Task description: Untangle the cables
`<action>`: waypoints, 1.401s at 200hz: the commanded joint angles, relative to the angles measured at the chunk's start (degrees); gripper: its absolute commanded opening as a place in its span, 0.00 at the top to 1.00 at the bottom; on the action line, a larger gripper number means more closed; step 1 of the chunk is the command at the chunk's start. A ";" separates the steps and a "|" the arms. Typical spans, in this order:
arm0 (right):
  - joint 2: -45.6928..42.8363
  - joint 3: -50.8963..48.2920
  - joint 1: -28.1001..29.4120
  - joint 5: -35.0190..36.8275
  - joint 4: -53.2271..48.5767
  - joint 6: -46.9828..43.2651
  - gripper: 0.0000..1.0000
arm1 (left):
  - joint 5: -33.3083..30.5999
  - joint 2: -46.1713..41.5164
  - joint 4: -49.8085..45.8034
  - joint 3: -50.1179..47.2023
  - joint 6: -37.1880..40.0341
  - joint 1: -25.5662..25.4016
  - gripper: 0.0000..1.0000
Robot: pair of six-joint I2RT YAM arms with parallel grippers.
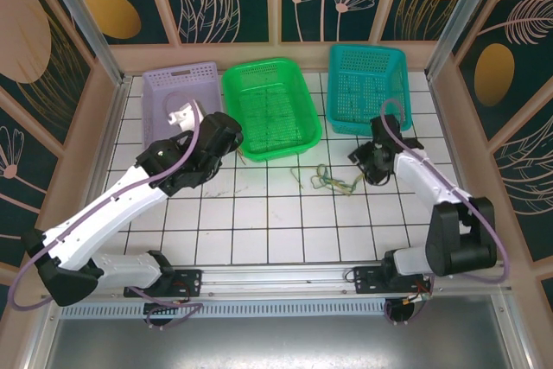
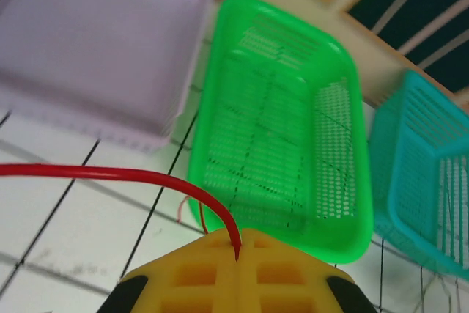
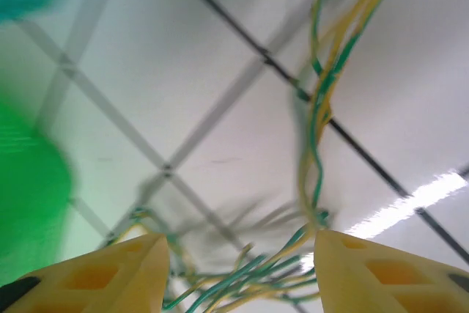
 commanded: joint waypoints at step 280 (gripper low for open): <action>-10.33 18.21 33.88 21.78 20.23 -46.76 0.33 | 32.78 37.01 -8.05 56.75 40.40 4.74 1.00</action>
